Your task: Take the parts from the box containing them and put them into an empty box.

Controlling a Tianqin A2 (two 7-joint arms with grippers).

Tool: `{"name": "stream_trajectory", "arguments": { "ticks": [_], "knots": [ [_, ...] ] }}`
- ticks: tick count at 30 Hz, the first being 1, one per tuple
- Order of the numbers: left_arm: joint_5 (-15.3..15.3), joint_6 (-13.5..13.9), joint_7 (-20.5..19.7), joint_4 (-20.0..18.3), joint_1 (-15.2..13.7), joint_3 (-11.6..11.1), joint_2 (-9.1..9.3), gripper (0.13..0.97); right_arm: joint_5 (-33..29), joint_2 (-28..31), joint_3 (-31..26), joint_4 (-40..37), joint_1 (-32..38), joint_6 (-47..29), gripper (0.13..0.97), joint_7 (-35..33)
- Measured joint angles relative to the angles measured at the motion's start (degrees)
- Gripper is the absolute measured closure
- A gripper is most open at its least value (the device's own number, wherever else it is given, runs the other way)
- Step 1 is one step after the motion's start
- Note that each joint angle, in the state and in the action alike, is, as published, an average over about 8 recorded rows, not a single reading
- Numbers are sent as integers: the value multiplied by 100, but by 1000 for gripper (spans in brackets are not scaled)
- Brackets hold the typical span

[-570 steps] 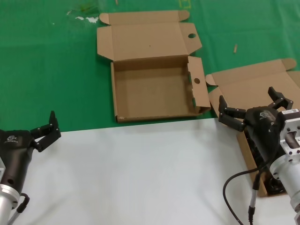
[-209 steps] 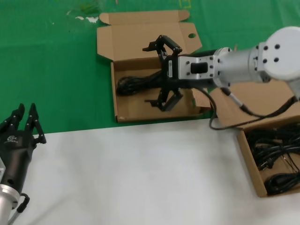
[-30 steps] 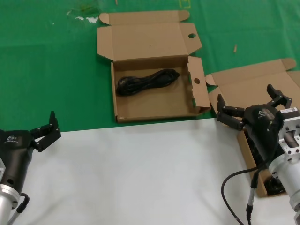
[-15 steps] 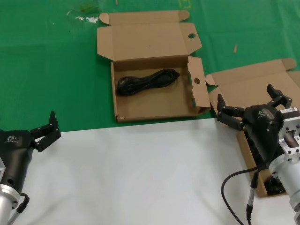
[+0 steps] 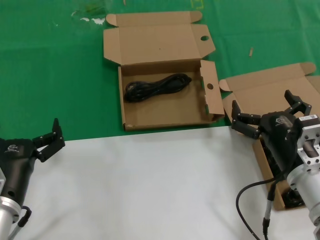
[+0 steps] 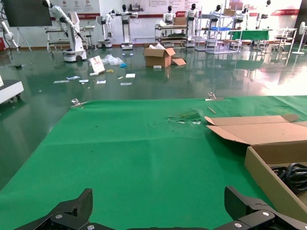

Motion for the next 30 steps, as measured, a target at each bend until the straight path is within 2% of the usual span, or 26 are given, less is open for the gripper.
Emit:
{"name": "stream_trajectory", "arguments": {
  "ticks": [30],
  "knots": [
    [0, 0, -1, 0, 0, 0, 0, 132, 0, 0, 0, 0, 0, 0, 129, 0]
  ]
}}
